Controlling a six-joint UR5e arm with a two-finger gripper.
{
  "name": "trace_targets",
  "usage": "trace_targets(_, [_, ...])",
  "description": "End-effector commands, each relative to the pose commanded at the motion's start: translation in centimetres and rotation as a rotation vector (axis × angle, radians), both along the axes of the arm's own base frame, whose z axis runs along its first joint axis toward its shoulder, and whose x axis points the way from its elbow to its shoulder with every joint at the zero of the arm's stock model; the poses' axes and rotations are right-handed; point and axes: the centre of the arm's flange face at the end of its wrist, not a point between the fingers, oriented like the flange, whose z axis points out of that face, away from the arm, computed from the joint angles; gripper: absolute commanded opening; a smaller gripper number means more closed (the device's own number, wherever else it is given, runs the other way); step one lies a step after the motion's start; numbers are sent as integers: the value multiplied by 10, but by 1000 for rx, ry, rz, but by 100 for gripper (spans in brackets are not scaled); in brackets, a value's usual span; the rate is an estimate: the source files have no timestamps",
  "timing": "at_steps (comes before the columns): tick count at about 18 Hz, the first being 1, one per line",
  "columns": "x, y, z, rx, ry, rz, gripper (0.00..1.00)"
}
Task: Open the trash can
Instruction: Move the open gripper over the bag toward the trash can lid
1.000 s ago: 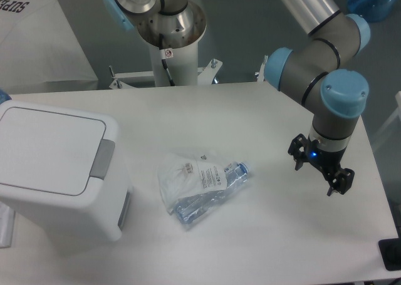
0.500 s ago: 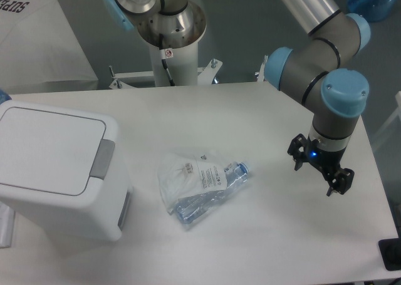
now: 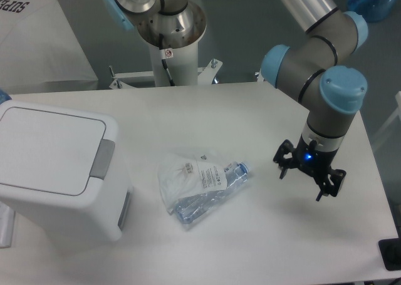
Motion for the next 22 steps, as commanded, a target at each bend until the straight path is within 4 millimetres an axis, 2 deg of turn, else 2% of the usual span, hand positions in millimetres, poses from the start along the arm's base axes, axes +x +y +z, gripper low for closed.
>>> trace_targets(6, [28,34,12,75,-90,79,100])
trace_targets(10, [47,47,45,236,-212,148,100])
trace_targets(13, [67,56,72,371,-264,95,100])
trace_targets(15, [76,57,81,384,-271,89,100])
trace_targets(18, [101,74,91,390,-307,91,100])
trace_targets(22, [144,90,122,402,-336,95,100])
